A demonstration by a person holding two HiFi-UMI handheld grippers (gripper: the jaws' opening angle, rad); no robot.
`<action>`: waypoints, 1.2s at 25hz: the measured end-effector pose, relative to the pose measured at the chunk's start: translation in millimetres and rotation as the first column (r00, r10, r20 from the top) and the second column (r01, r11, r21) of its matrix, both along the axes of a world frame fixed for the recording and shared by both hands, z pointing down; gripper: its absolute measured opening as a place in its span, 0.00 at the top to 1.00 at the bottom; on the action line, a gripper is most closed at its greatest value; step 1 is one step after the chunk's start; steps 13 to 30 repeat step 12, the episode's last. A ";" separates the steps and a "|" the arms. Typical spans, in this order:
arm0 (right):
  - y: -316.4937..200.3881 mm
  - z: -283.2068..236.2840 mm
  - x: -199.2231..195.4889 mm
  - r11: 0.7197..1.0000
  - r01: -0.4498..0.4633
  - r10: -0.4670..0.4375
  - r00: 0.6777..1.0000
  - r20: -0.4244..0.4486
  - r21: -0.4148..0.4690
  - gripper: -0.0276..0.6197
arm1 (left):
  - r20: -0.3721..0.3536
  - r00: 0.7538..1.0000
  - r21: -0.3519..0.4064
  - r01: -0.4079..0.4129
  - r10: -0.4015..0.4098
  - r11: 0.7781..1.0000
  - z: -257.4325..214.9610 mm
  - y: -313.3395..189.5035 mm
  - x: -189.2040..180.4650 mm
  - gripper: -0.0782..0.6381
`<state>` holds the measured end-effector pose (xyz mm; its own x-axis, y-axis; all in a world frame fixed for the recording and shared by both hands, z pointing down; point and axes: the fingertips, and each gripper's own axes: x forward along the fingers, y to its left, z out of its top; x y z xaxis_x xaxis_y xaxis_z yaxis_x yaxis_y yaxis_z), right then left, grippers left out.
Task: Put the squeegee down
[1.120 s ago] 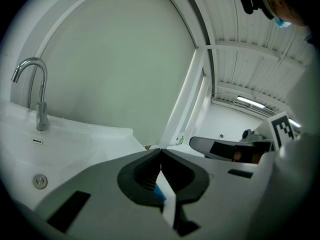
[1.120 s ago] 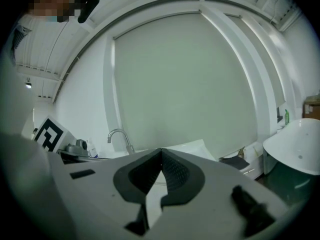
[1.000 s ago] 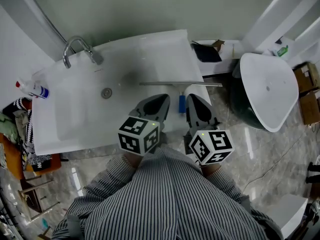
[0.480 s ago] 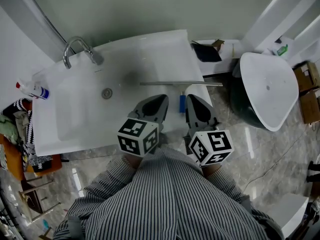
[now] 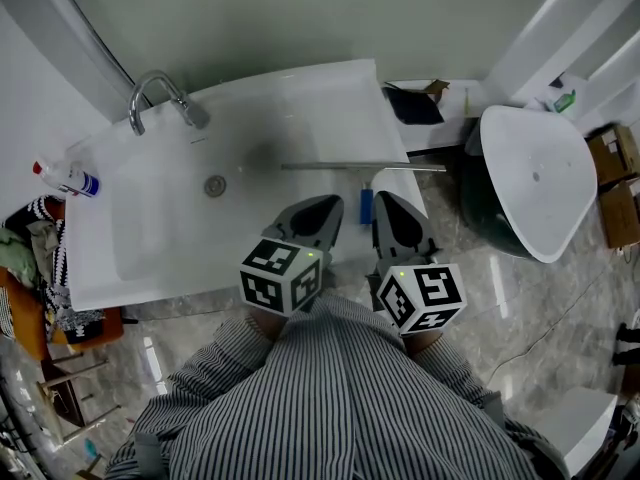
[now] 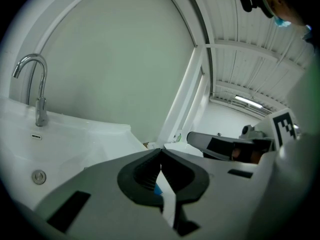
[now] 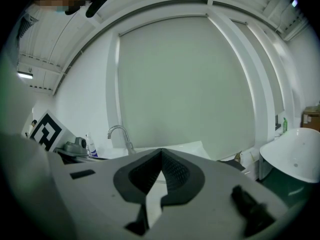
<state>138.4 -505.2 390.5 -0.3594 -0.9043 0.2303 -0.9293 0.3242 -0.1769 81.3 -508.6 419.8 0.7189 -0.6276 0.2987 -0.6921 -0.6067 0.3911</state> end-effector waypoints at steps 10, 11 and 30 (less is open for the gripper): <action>7.5 10.9 -7.8 0.999 0.016 -0.015 1.000 0.010 -0.042 0.93 | 0.054 0.998 -0.019 0.024 -0.023 1.000 8.9 4.8 -4.9 0.87; 8.1 10.6 -7.7 0.999 0.015 -0.015 1.000 0.009 -0.042 0.93 | 0.050 0.998 -0.019 0.025 -0.024 1.000 8.3 5.1 -5.2 0.87; 8.6 10.4 -7.6 0.999 0.015 -0.014 1.000 0.007 -0.042 0.93 | 0.046 0.999 -0.018 0.026 -0.025 1.000 7.7 5.5 -5.5 0.87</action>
